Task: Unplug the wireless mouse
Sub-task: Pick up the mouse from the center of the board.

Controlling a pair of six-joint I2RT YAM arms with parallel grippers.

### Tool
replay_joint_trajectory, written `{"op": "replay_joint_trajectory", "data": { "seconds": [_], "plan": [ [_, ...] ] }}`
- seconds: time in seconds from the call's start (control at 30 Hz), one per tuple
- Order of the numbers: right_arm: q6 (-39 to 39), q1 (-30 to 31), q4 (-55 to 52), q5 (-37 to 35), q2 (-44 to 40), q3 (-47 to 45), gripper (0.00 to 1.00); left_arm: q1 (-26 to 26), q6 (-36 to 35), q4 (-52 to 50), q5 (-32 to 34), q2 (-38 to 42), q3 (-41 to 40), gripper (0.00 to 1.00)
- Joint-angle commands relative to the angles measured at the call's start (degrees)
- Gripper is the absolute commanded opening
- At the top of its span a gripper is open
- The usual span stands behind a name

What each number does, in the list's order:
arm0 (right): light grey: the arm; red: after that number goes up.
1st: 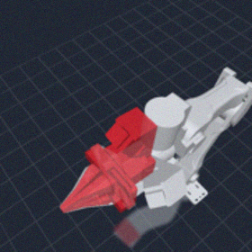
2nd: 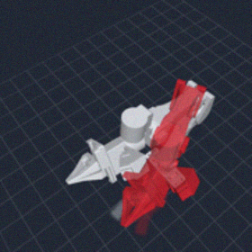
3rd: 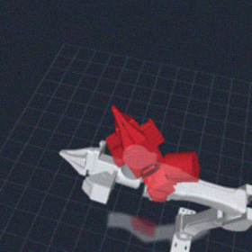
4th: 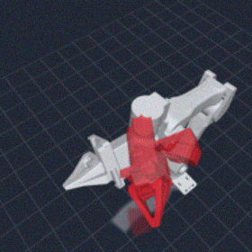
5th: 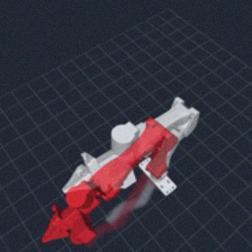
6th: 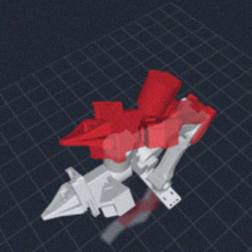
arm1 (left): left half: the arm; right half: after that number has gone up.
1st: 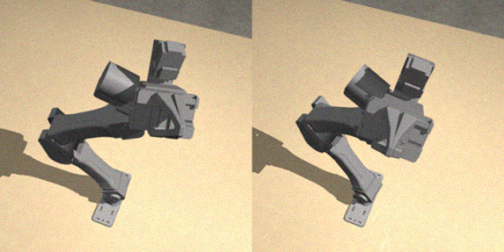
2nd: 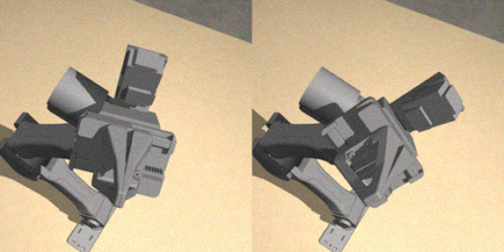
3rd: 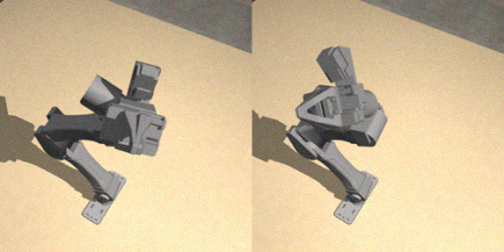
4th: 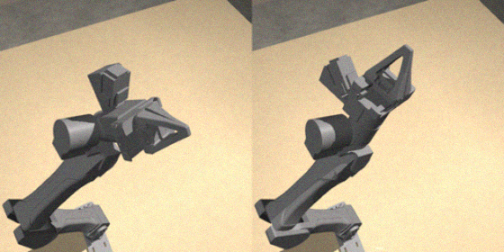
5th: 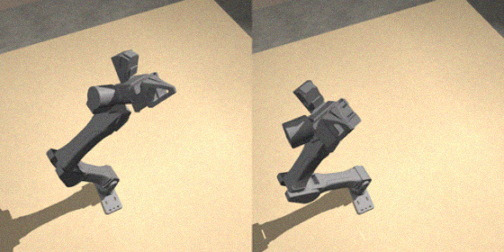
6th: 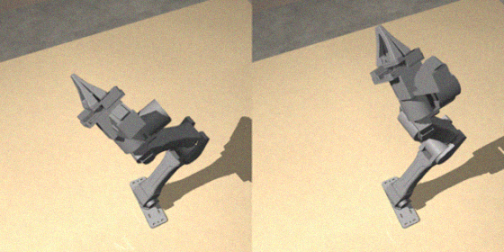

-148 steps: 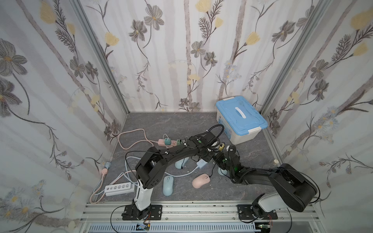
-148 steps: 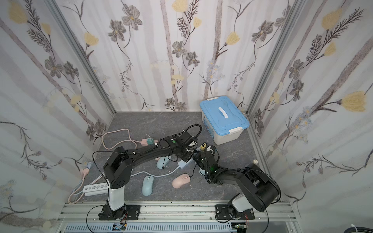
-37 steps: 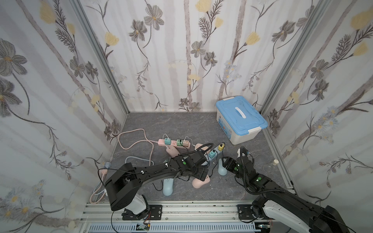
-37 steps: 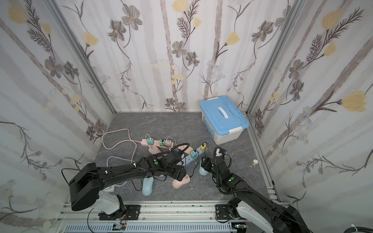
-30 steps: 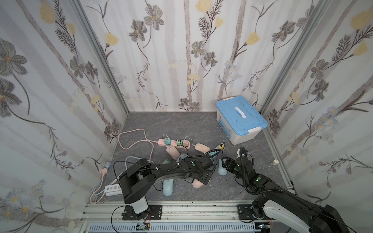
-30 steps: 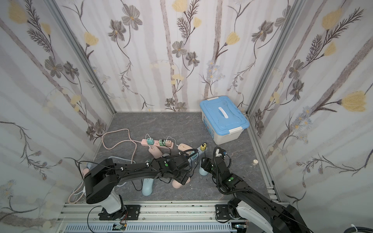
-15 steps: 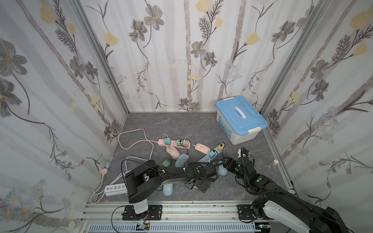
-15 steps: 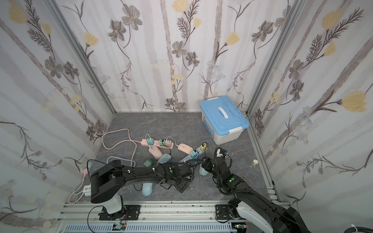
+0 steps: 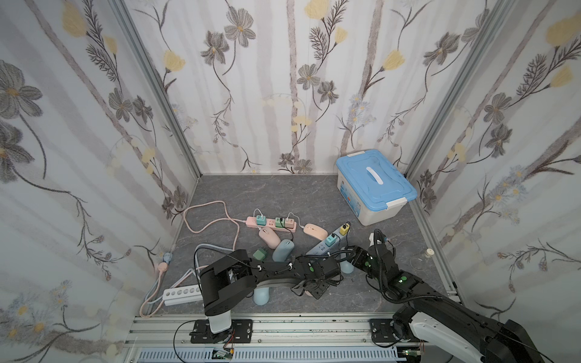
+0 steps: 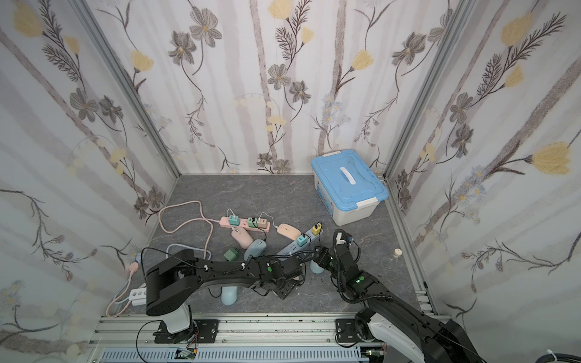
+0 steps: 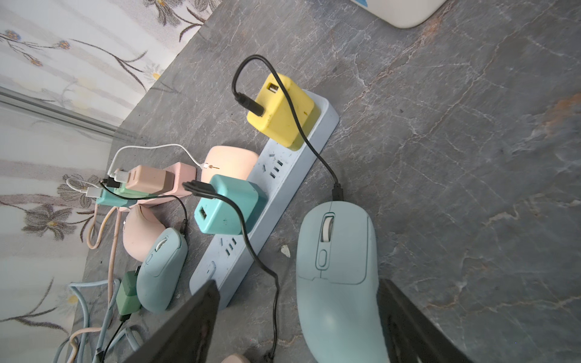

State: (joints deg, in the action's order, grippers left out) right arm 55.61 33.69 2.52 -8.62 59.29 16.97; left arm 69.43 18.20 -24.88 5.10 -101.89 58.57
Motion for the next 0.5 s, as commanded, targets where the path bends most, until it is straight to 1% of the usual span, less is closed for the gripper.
{"op": "replay_joint_trajectory", "data": {
  "seconds": [0.0, 0.07, 0.13, 0.2, 0.27, 0.3, 0.4, 0.47],
  "plan": [
    [0.34, -0.02, 2.13, 0.9, -0.44, -0.01, 0.79, -0.17, -0.1, -0.85, 1.99, 0.97, -1.79, 0.52],
    [0.11, 0.01, 2.99, 2.13, -0.66, 0.02, 0.79, -0.14, 0.17, 1.63, 2.64, 3.14, -3.19, 0.45],
    [-1.17, 0.01, 5.47, 4.65, -1.06, -0.47, 0.77, -0.11, 0.2, 4.69, 2.81, 5.48, -4.7, 0.36],
    [-2.09, 0.04, 8.77, 7.97, -1.36, -1.28, 0.75, -0.03, -0.04, 8.1, 3.09, 7.95, -6.42, 0.22],
    [-2.52, 0.01, 12.12, 11.87, -1.42, -1.98, 0.71, 0.35, -0.71, 11.63, 4.1, 10.3, -8.18, 0.06],
    [-2.61, 0.08, 13.29, 13.67, -1.16, -2.02, 0.7, 0.57, -1.17, 12.86, 4.94, 11.06, -8.7, 0.0],
    [-2.23, 0.21, 16.56, 18.94, 0.62, -1.85, 0.66, 0.88, -2.62, 15.82, 7.67, 11.89, -9.45, 0.0],
    [-1.51, 0.68, 19.49, 21.76, 2.06, -1.81, 0.61, 1.05, -3.39, 17.45, 9.2, 11.57, -9.43, 0.0]
  ]
}}
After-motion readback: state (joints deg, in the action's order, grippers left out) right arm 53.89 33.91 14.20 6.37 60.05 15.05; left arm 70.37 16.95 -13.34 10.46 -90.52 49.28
